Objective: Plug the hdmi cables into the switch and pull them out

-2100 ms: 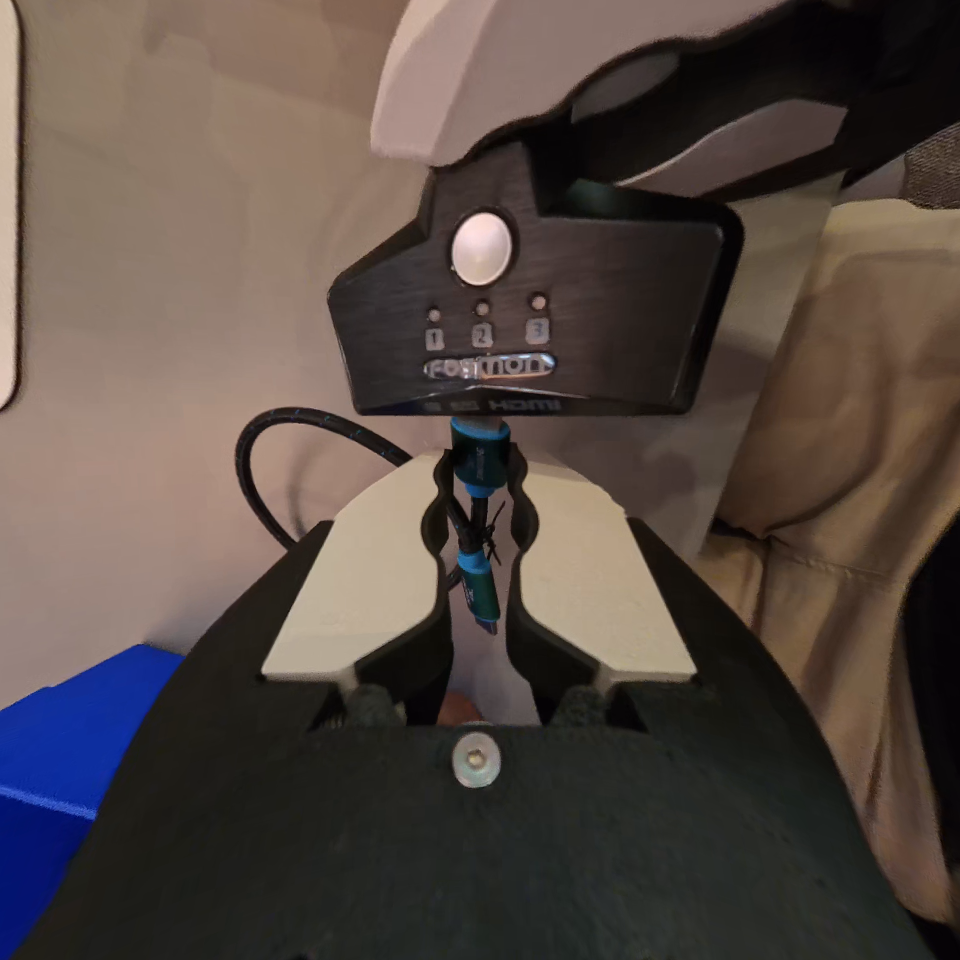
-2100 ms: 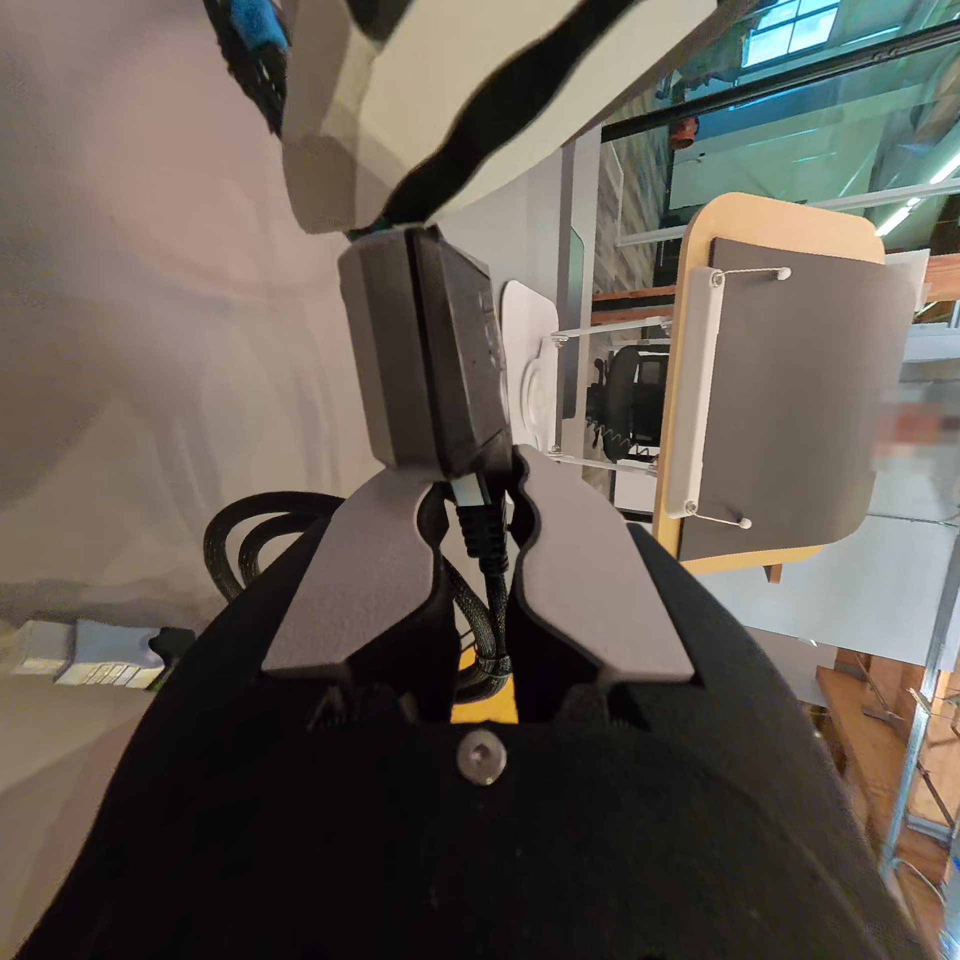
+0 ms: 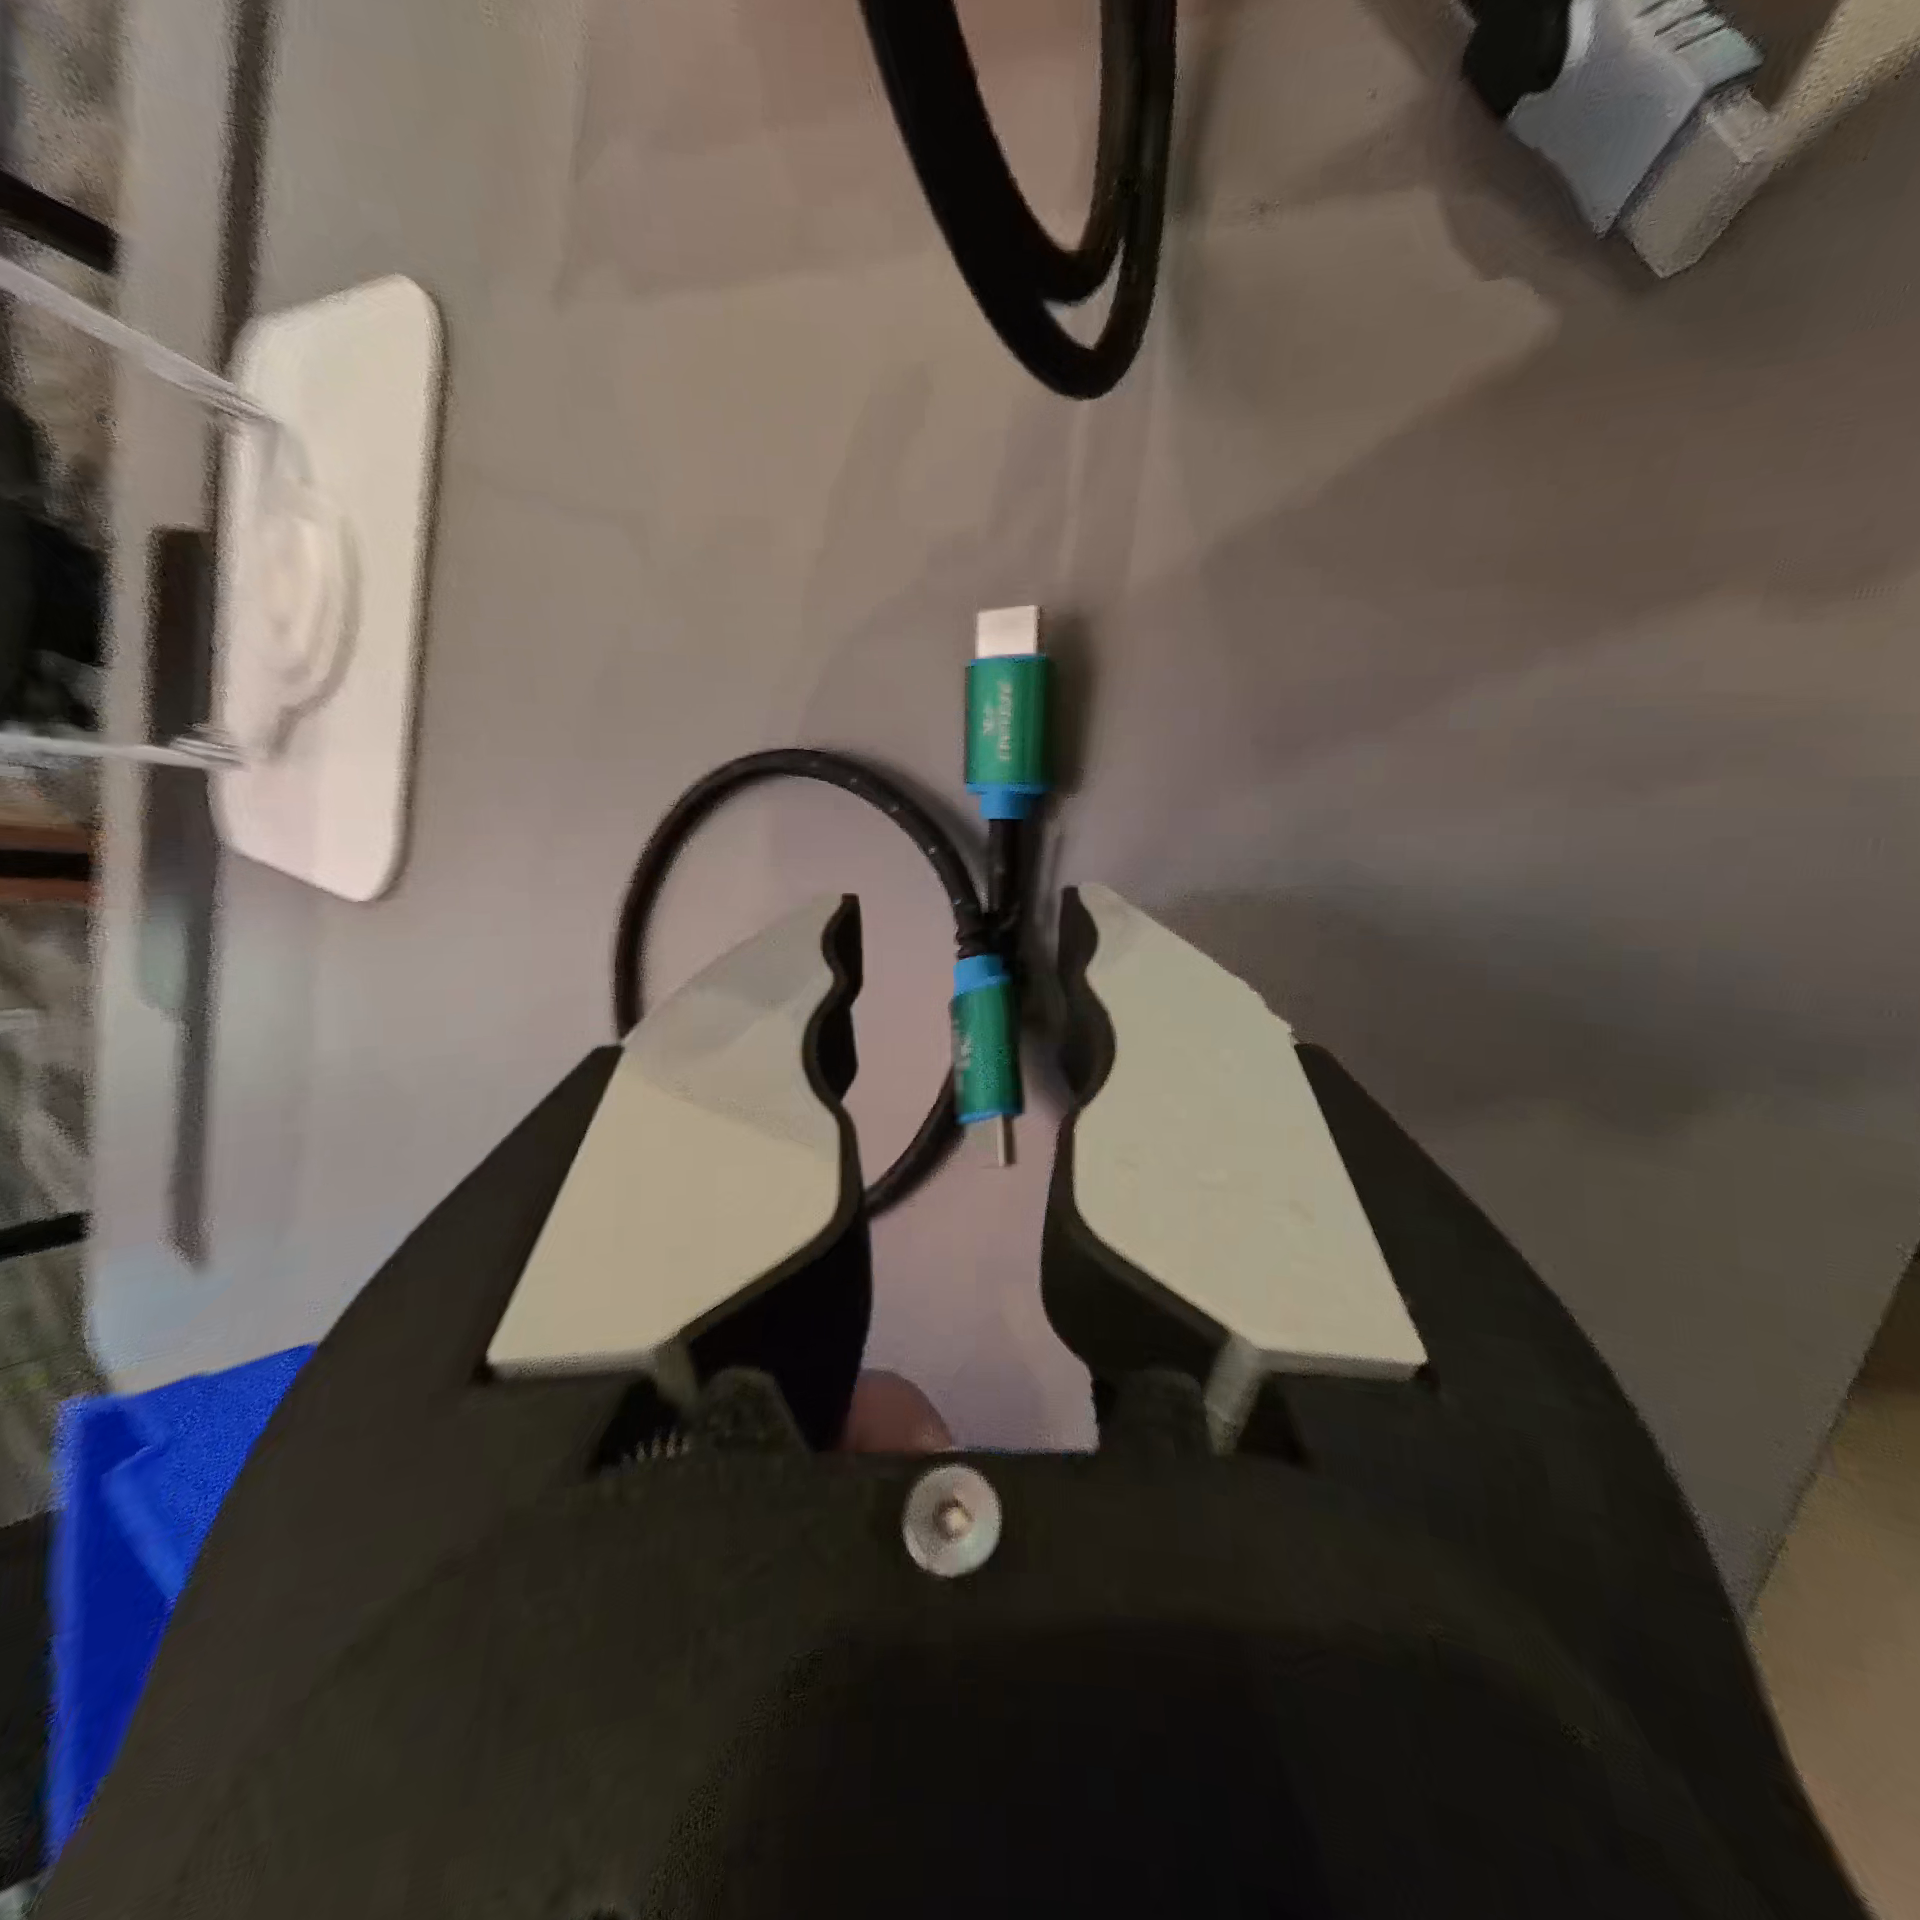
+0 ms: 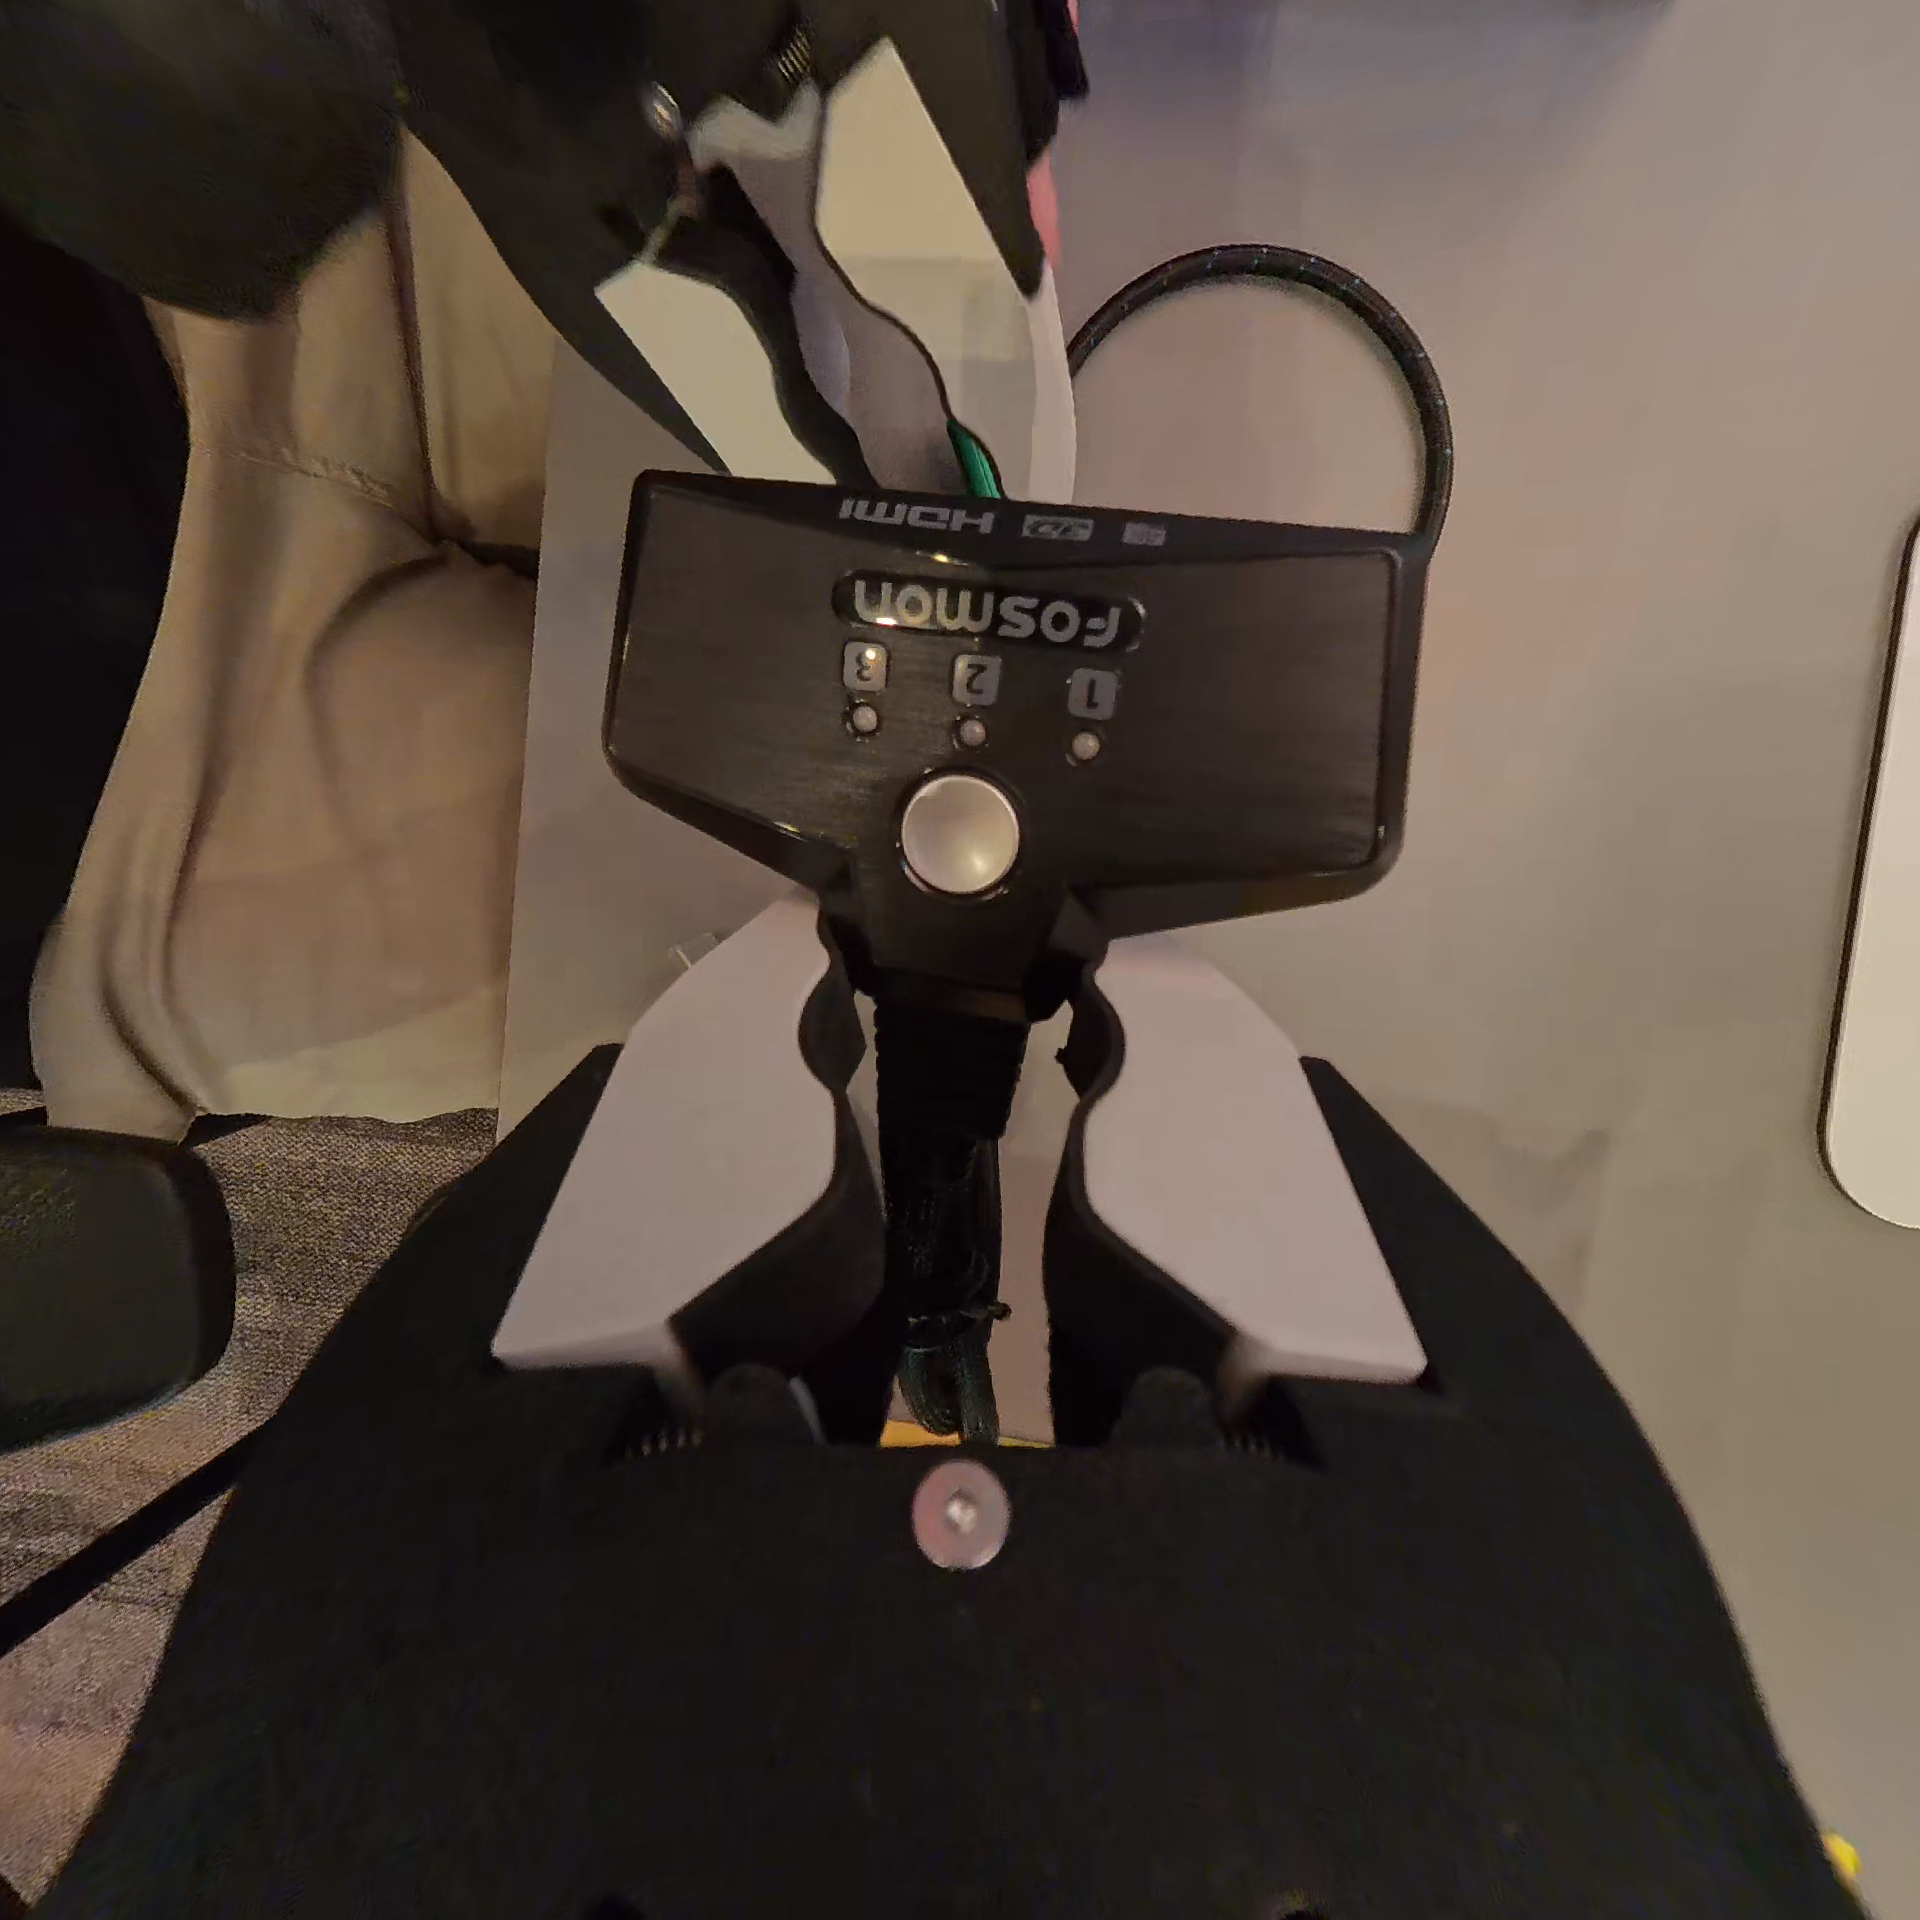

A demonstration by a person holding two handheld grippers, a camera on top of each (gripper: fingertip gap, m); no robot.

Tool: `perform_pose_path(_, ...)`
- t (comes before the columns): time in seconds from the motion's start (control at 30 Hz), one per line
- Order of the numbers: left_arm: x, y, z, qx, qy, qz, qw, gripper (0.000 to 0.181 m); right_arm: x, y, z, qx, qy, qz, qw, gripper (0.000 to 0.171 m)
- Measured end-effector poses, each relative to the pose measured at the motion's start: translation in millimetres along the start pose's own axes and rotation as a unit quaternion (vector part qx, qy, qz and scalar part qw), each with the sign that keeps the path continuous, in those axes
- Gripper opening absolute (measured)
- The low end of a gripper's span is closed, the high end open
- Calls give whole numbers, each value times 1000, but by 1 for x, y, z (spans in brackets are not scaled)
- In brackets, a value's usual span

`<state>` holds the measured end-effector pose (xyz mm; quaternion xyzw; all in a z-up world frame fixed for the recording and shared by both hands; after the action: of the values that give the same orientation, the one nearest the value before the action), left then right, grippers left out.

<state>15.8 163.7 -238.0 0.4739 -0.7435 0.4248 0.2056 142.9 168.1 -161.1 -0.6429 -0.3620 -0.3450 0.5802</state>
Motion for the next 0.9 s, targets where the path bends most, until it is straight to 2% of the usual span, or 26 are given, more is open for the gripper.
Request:
perform_pose_path(0.17,-32,4,-2,79,42,-32,995,32,3,7,-3,-1,0,5,1000,36)
perform_pose_path(0.3,-38,3,0,151,103,-26,983,24,4,9,-4,-1,-2,9,1000,36)
perform_pose_path(0.4,-38,3,0,160,115,-12,980,18,5,10,-4,0,-2,13,1000,36)
perform_pose_path(0.57,-36,3,1,148,92,-11,985,13,3,11,-5,1,-3,16,1000,36)
perform_pose_path(0.77,-25,1,-6,150,63,1,987,19,4,13,-6,1,-5,16,1000,36)
perform_pose_path(0.9,-15,-16,-3,102,63,48,992,25,4,12,-5,1,-6,19,1000,36)
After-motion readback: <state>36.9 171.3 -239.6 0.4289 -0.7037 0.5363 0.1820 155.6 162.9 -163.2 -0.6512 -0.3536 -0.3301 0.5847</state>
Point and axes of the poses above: each gripper's, where its closed fingertips meet, x back along the fingers, y out of its underside, z = x × y across the jaws, the point moved 4 cm from there along x, back along the fingers, and after that the axes turned 4 degrees about -y, right-handed, at the moved point
